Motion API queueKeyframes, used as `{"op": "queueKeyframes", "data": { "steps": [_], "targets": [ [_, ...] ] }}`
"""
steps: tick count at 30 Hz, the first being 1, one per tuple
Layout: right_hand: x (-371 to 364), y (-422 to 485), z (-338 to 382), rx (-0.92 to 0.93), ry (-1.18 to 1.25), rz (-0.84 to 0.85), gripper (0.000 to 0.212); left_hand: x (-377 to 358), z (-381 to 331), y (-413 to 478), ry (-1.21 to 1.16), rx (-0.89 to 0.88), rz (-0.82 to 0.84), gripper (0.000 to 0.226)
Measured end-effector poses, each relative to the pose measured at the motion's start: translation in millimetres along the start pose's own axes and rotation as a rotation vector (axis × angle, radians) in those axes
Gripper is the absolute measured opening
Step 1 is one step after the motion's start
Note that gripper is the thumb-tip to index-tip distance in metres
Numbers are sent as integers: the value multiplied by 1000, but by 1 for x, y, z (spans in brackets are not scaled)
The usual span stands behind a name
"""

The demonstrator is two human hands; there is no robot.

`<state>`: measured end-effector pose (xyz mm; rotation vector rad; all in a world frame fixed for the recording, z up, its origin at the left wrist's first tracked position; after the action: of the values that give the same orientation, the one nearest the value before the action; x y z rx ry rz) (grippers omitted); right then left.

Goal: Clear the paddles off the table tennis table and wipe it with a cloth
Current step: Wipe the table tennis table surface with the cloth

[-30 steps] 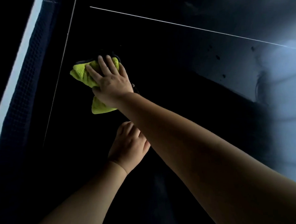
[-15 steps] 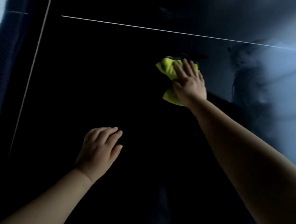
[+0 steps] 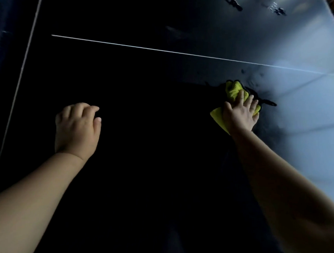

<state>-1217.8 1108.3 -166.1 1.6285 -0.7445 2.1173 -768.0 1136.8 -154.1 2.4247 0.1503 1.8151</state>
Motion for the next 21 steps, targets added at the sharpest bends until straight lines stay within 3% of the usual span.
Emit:
{"op": "queueKeyframes", "data": {
  "steps": [4, 15, 21],
  "targets": [
    [-20, -18, 77, 103, -27, -13, 82, -1, 4, 3, -3, -14, -14, 34],
    [-105, -129, 345, 867, -98, 130, 60, -4, 10, 7, 93, -18, 8, 34],
    [-109, -135, 363, 1043, -114, 140, 60, -8, 9, 7, 108, 4, 35, 35]
  ]
}}
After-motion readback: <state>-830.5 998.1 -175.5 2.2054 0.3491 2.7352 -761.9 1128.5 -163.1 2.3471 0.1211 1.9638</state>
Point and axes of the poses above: each hand's wrist, its own y-axis towards the middle knuckle, its own x-axis out of the back of the hand, z = x × y, the point moved 9 cm from there along y, towards the middle knuckle, and after that the axes turned 1 degree about -z, right-handed, at the moved point
